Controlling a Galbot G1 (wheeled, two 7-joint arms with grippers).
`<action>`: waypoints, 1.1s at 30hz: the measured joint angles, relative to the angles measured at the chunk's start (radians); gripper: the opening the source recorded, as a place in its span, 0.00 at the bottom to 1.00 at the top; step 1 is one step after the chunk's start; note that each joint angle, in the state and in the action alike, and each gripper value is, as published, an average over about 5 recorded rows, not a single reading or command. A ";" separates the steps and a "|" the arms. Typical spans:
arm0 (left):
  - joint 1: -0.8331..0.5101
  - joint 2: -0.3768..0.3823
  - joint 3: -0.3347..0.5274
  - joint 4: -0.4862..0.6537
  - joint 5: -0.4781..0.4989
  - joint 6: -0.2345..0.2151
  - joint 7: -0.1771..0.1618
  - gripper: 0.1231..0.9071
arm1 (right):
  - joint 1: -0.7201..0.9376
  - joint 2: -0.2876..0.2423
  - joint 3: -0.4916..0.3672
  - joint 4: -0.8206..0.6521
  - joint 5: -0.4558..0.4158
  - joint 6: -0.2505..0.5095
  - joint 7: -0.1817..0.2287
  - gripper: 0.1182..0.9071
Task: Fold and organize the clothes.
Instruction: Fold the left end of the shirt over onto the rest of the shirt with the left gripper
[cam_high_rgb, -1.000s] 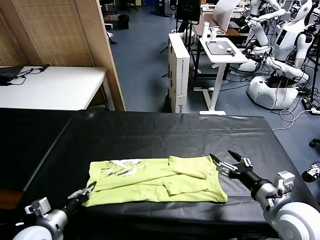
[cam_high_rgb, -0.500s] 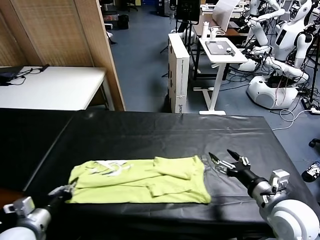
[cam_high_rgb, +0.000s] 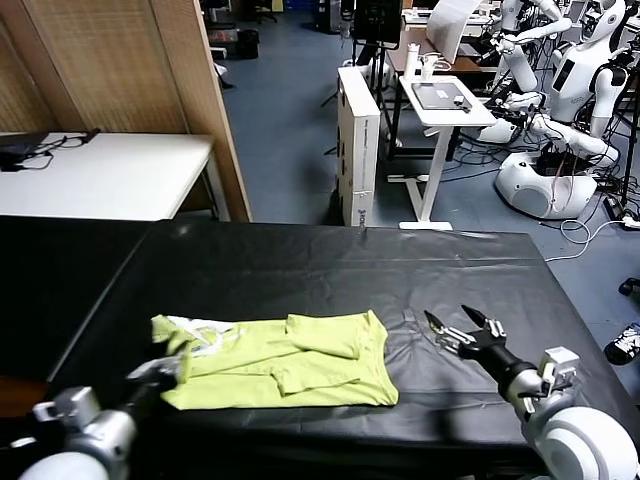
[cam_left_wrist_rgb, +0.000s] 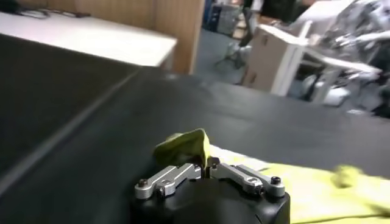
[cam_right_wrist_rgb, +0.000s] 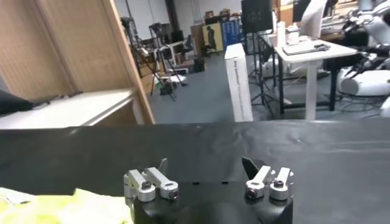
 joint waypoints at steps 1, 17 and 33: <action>-0.015 -0.012 0.026 0.006 0.007 0.000 -0.001 0.07 | -0.005 0.004 0.000 -0.008 -0.011 0.004 -0.001 1.00; -0.076 -0.149 0.251 0.070 0.081 -0.004 -0.003 0.07 | -0.020 0.008 -0.017 -0.060 -0.060 0.015 -0.005 1.00; -0.067 -0.232 0.275 0.174 0.177 -0.030 0.031 0.10 | -0.036 0.006 -0.018 -0.037 -0.068 0.016 -0.008 1.00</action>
